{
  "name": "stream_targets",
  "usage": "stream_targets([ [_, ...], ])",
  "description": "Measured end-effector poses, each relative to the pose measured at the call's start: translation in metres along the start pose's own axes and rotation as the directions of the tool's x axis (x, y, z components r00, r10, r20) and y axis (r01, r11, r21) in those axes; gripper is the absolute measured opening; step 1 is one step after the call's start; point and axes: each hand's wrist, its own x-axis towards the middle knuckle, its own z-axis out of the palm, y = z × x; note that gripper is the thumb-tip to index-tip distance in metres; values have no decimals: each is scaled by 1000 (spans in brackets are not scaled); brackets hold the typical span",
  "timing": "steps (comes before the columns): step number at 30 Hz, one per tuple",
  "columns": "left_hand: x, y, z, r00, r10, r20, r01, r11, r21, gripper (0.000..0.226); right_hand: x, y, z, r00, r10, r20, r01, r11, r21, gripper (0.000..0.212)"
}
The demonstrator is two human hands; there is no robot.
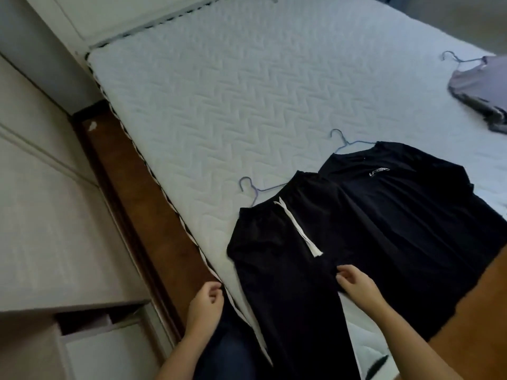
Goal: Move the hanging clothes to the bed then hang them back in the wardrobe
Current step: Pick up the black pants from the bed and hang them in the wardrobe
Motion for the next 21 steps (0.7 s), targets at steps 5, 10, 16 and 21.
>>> stream_targets([
  [5,105,48,2,997,14,73,-19,998,57,22,84,-56,3,997,77,-2,-77,997,-6,35],
  [10,197,75,26,993,4,121,-20,990,136,29,174,-96,-3,998,49,-49,-51,998,-36,38],
  [16,257,57,73,988,-66,139,41,984,175,40,279,-108,-17,980,-110,-167,82,982,-169,45],
  [21,263,34,95,995,-35,94,13,974,227,38,341,-114,-11,962,-189,-196,107,925,-365,51],
])
